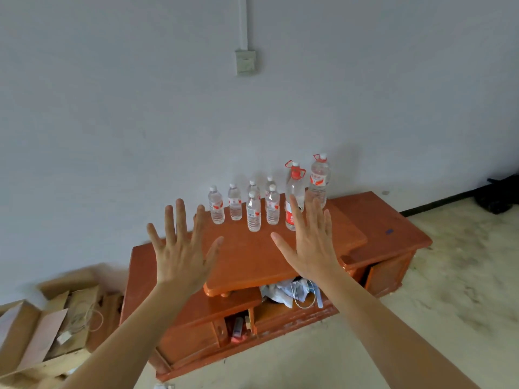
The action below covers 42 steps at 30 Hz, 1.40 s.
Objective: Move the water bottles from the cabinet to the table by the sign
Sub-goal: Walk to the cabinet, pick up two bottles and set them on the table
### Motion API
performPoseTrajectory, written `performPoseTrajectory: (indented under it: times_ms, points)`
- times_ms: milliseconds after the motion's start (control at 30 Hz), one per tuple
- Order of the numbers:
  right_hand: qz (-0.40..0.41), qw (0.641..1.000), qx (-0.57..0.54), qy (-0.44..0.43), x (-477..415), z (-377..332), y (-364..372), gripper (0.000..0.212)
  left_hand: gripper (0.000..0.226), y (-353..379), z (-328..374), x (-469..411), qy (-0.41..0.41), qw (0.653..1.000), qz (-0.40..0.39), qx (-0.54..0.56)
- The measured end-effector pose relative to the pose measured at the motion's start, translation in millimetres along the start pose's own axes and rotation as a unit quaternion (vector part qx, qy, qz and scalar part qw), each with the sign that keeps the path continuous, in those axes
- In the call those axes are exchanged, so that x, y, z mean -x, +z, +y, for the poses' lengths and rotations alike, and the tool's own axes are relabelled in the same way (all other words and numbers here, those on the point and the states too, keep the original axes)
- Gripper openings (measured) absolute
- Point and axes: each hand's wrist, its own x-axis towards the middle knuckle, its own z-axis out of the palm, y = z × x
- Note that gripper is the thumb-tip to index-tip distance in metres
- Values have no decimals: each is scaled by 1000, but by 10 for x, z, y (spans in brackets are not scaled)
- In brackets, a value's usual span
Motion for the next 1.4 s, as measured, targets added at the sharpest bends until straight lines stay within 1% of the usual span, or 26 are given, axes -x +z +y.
performPoseTrajectory:
  times_ms: [133, 200, 267, 400, 500, 600, 667, 700, 767, 867, 967, 1067, 1133, 1200, 1233, 1333, 1400]
  points:
    - [-31, 999, 5, 10, -859, 15, 462, 98, 80, 415, -353, -859, -10, 999, -29, 14]
    - [-29, 1000, 2, 3, -1210, 50, 601, 99, 81, 569, -481, -1280, -5, 999, -31, 16]
    - [-28, 999, -10, 21, -1534, 131, 791, 99, 81, 748, -561, -1721, -14, 998, -52, 22]
    - [-46, 998, -21, 38, -1814, 410, 1164, 100, 84, 1158, -524, -2143, -10, 996, -82, 42]
    - [-73, 996, -25, 48, -2081, 710, 1489, 104, 87, 1593, -444, -2371, -11, 989, -133, 59]
    - [-101, 993, -32, 48, -2339, 976, 1801, 104, 89, 1972, -356, -2485, -20, 978, -191, 75]
    - [-124, 989, -56, 53, -2573, 1165, 2049, 101, 90, 2230, -262, -2603, -30, 972, -217, 82]
    - [-123, 989, -69, 49, -2641, 1188, 2123, 99, 91, 2282, -241, -2604, -31, 972, -219, 84]
    - [-148, 982, -110, 35, -2891, 1343, 2398, 98, 93, 2512, -151, -2704, -44, 965, -246, 84]
    - [-174, 973, -149, 10, -3200, 1436, 2801, 99, 98, 2728, -59, -2747, -64, 959, -262, 83]
    - [-192, 964, -181, -21, -3373, 1432, 3253, 98, 104, 2979, -12, -2606, -105, 946, -295, 87]
    - [-207, 958, -192, -46, -3392, 1451, 3613, 92, 107, 3209, -32, -2410, -137, 926, -340, 88]
    - [-230, 953, -192, -49, -3356, 1503, 3771, 83, 108, 3356, -53, -2307, -149, 913, -370, 91]
    - [-230, 950, -204, -50, -3338, 1554, 3843, 72, 108, 3507, -74, -2279, -163, 903, -381, 110]
    - [-218, 952, -209, -46, -3335, 1585, 3895, 68, 109, 3623, -99, -2303, -171, 899, -384, 123]
    - [-178, 959, -213, -51, -3293, 1602, 3980, 67, 112, 3912, -187, -2483, -206, 888, -383, 152]
    - [-155, 965, -208, -52, -3227, 1581, 4081, 67, 116, 4110, -245, -2694, -244, 882, -356, 187]
